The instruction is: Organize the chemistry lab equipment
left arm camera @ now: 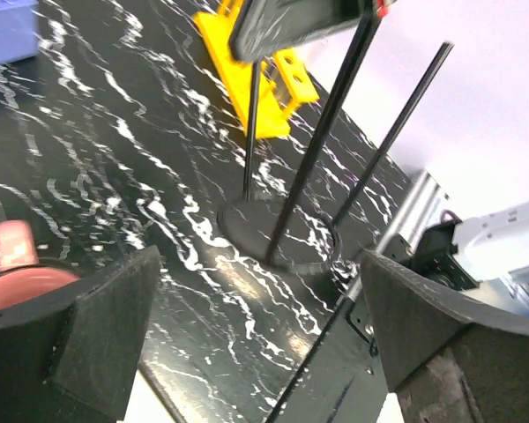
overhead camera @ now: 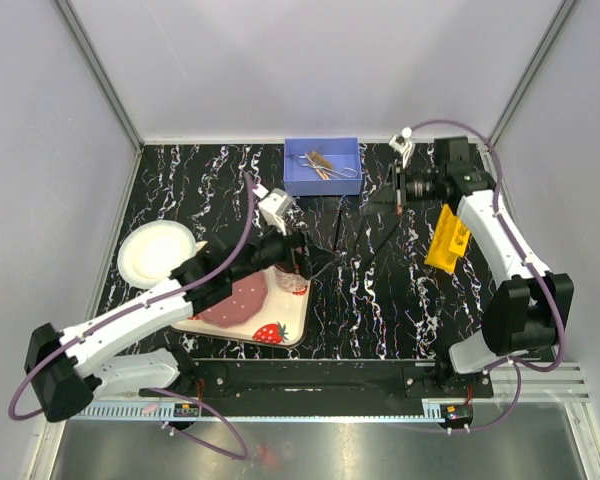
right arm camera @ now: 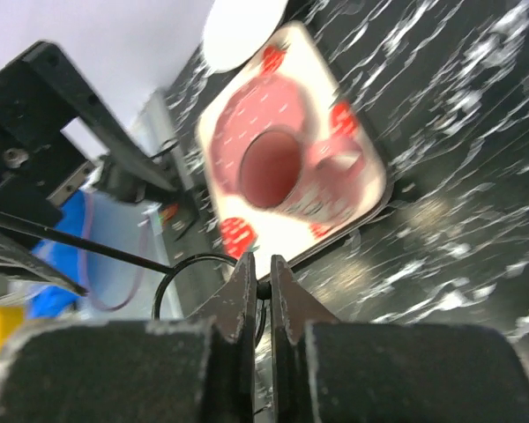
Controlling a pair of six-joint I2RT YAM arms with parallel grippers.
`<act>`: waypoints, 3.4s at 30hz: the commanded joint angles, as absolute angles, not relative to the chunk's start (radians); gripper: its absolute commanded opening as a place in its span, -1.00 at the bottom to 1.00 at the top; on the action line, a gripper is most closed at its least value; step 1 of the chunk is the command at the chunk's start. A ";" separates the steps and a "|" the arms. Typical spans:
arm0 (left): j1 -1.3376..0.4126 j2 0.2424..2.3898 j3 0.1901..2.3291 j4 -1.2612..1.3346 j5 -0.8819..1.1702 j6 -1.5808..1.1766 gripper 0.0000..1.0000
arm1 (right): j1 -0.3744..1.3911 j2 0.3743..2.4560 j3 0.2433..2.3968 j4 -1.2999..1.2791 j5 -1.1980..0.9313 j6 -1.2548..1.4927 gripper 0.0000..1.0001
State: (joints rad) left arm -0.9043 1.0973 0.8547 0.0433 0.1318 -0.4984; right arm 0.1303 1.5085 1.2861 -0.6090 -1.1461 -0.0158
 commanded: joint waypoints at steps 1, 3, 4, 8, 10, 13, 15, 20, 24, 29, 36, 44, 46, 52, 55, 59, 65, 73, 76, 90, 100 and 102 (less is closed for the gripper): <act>-0.828 0.948 0.893 -0.087 0.064 -0.459 0.98 | 0.135 1.558 1.536 -0.603 -0.953 -0.103 -1.00; -0.798 0.902 0.891 -0.161 0.023 -0.428 0.98 | 0.135 1.635 1.610 -0.603 -0.847 -0.117 -1.00; -0.792 0.882 0.887 -0.184 0.003 -0.420 0.98 | 0.135 1.664 1.684 -0.597 -0.815 -0.121 -1.00; -0.762 0.751 0.822 -0.267 -0.144 -0.405 0.98 | 0.149 1.865 1.891 -0.566 -0.599 -0.088 -1.00; -0.753 0.712 0.790 -0.307 -0.187 -0.416 0.98 | 0.162 1.936 2.022 -0.549 -0.540 -0.060 -1.00; -0.736 0.670 0.773 -0.354 -0.212 -0.425 0.98 | 0.178 2.057 2.164 -0.517 -0.433 -0.038 -1.00; -0.727 0.666 0.773 -0.383 -0.232 -0.428 0.98 | 0.196 2.140 2.245 -0.499 -0.362 -0.035 -1.00; -0.710 0.704 0.781 -0.397 -0.241 -0.426 0.98 | 0.222 2.278 2.350 -0.439 -0.249 -0.018 -1.00; -0.701 0.758 0.799 -0.403 -0.236 -0.414 0.98 | 0.238 2.359 2.411 -0.365 -0.221 -0.006 -1.00; -0.687 0.799 0.830 -0.434 -0.236 -0.397 0.98 | 0.253 2.453 2.422 -0.298 -0.170 0.051 -1.00; -0.667 0.790 0.827 -0.439 -0.229 -0.402 0.98 | 0.258 2.500 2.413 -0.272 -0.167 0.051 -0.85; -0.660 0.755 0.865 -0.465 -0.201 -0.405 0.98 | 0.258 2.255 2.401 -0.357 -0.233 -0.132 0.68; -0.660 0.736 0.870 -0.462 -0.192 -0.406 0.98 | 0.249 2.136 2.376 -0.451 -0.327 -0.201 0.99; -0.650 0.686 0.874 -0.462 -0.147 -0.425 0.98 | 0.212 1.767 2.107 -0.678 -0.521 -0.311 0.99; -0.649 0.647 0.874 -0.474 -0.141 -0.436 0.98 | 0.201 1.552 1.867 -0.629 -0.427 -0.270 1.00; -0.647 0.618 0.879 -0.511 -0.141 -0.457 0.98 | 0.077 1.379 1.705 -0.618 -0.423 -0.117 0.99; -0.647 0.618 0.900 -0.523 -0.133 -0.439 0.98 | -0.112 1.207 1.567 -0.591 -0.301 0.136 1.00; -0.646 0.667 0.959 -0.555 -0.155 -0.417 0.98 | -0.161 1.106 1.493 -0.598 -0.089 0.184 1.00; -0.643 0.676 1.000 -0.561 -0.172 -0.414 0.98 | -0.161 1.094 1.500 -0.607 -0.078 0.181 1.00; -0.454 0.834 1.347 -0.673 0.063 -0.397 0.98 | -0.161 1.065 1.583 -0.692 -0.173 0.152 1.00; -0.453 0.848 1.500 -0.738 0.034 -0.360 0.98 | -0.160 1.066 1.663 -0.735 -0.261 0.137 1.00; -0.453 0.839 1.502 -0.747 0.022 -0.359 0.98 | -0.161 1.068 1.681 -0.739 -0.267 0.140 0.99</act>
